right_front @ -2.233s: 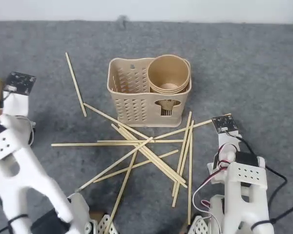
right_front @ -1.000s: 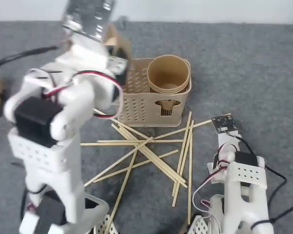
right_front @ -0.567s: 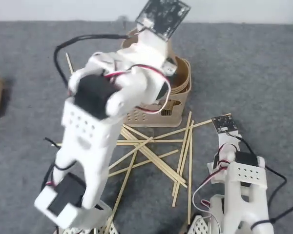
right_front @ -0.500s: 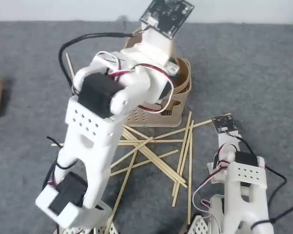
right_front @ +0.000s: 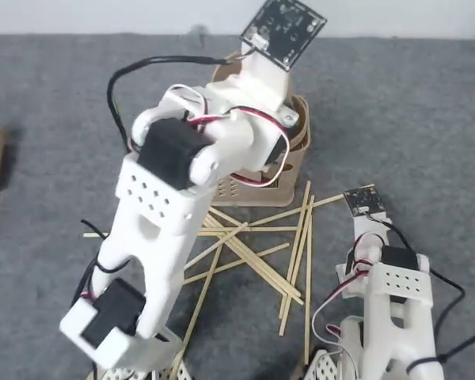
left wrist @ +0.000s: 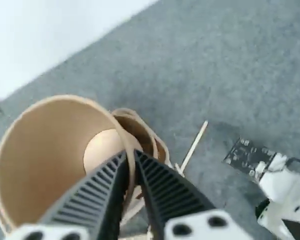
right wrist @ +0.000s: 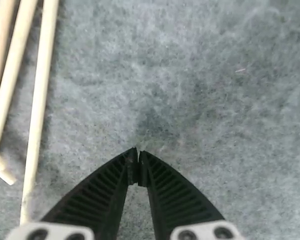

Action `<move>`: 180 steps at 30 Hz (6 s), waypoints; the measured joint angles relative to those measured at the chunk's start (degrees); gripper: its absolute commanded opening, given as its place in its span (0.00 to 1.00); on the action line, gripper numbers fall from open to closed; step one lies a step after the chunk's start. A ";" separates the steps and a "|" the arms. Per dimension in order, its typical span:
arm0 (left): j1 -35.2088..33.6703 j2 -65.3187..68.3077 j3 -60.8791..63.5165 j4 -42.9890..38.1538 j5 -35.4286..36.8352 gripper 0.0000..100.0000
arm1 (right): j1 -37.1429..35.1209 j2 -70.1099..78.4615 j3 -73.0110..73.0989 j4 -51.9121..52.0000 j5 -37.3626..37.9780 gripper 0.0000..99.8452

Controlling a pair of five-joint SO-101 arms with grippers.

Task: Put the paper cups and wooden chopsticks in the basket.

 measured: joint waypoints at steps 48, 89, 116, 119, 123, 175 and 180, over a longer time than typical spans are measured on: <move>0.09 -28.48 26.64 -21.19 3.52 0.01 | -0.09 0.00 0.00 0.00 0.00 0.01; 0.18 -32.18 80.70 -65.58 3.96 0.01 | 0.00 0.00 0.00 0.00 0.00 0.01; -41.41 -49.93 62.95 -53.27 3.52 0.01 | 0.62 0.00 0.00 0.00 0.00 0.01; -50.02 -47.65 62.95 -57.14 0.26 0.01 | 0.70 0.00 0.00 0.00 0.00 0.01; -57.76 -38.07 61.36 -60.66 -1.85 0.01 | 0.70 0.00 0.00 0.00 0.00 0.01; -75.43 84.57 -52.04 -39.21 -15.47 0.01 | 0.97 0.00 0.00 0.00 0.00 0.01; -77.19 80.97 -56.62 -18.81 -15.65 0.01 | 0.97 0.00 0.00 0.00 0.00 0.01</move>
